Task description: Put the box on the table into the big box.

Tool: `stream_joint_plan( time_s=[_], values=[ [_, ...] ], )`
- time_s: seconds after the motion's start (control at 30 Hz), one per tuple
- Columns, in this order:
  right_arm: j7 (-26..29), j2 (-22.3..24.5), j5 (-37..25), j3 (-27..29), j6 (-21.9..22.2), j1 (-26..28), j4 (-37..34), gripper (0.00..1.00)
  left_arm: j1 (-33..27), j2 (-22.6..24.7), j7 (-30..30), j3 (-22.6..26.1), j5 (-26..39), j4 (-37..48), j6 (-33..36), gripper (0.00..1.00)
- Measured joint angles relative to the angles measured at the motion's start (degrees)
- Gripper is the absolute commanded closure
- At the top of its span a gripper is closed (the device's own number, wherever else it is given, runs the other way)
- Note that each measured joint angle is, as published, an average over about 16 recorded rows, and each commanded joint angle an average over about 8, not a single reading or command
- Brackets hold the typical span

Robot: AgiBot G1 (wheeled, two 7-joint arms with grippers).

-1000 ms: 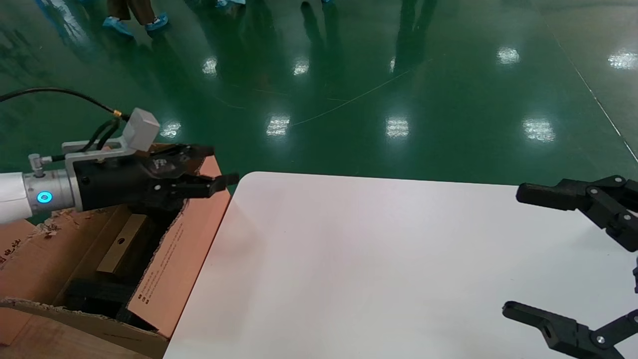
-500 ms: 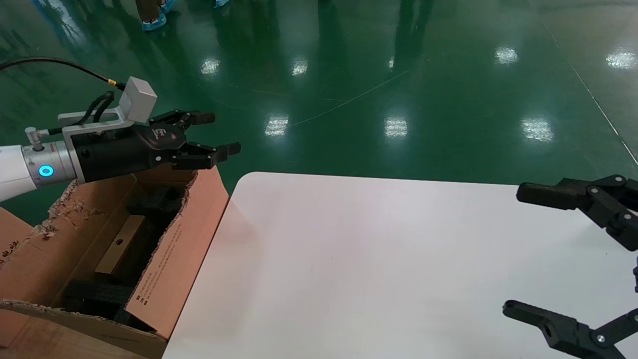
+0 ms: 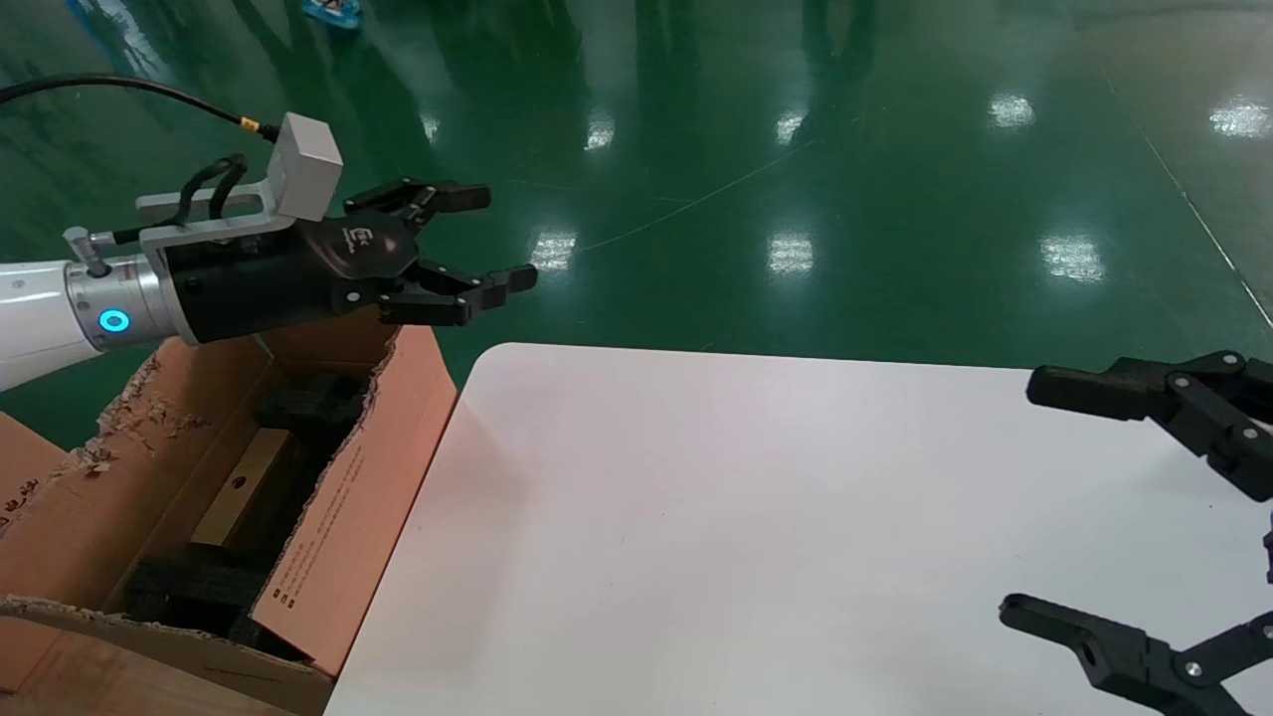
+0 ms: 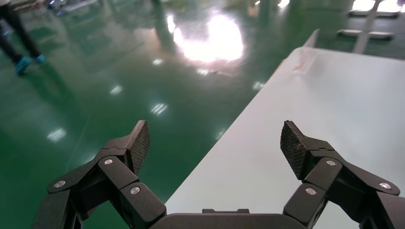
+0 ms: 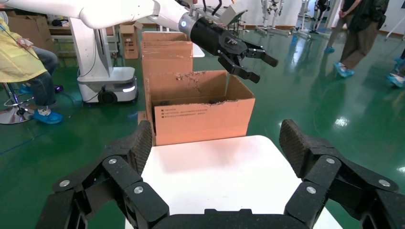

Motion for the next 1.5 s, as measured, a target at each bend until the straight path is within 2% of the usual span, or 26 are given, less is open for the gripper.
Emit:
stream_joint_plan(
  time_s=[0.63, 0.87, 1.0, 1.2, 1.27, 1.43, 1.47, 1.5],
  values=[
    [0.0, 0.0, 0.0, -0.1, 0.0, 0.0, 0.0, 0.92, 15.1, -1.6, -12.9, -2.5, -14.4, -32.4, 0.5, 0.0],
    [0.0, 0.0, 0.1, -0.1, 0.0, 0.0, 0.0, 0.91, 20.0, -2.1, -16.9, -3.3, -19.1, -42.9, 0.6, 0.0],
    [0.0, 0.0, 0.1, -0.1, 0.0, 0.0, 0.0, 0.87, 21.8, -2.3, -18.3, -3.6, -20.8, -46.7, 0.7, 0.0],
    [0.0, 0.0, 0.1, -0.1, 0.1, 0.0, 0.0, 0.65, 22.8, -2.4, -19.1, -3.8, -21.8, -48.9, 0.7, 0.0],
    [0.0, 0.0, 0.1, -0.1, 0.1, 0.0, 0.0, 0.47, 22.9, -2.4, -19.1, -3.8, -21.9, -49.0, 0.7, 0.0],
    [0.0, 0.0, 0.1, -0.1, 0.1, 0.0, 0.0, 0.08, 22.5, -2.4, -18.9, -3.8, -21.6, -48.2, 0.7, 0.0],
    [0.0, 0.0, 0.1, -0.1, 0.1, 0.0, 0.0, 0.01, 22.4, -2.4, -18.9, -3.8, -21.5, -48.0, 0.7, 0.0],
    [0.0, 0.0, 0.1, -0.1, 0.1, 0.0, 0.0, 0.0, 22.4, -2.4, -18.8, -3.8, -21.4, -47.9, 0.7, 0.0]
  ],
)
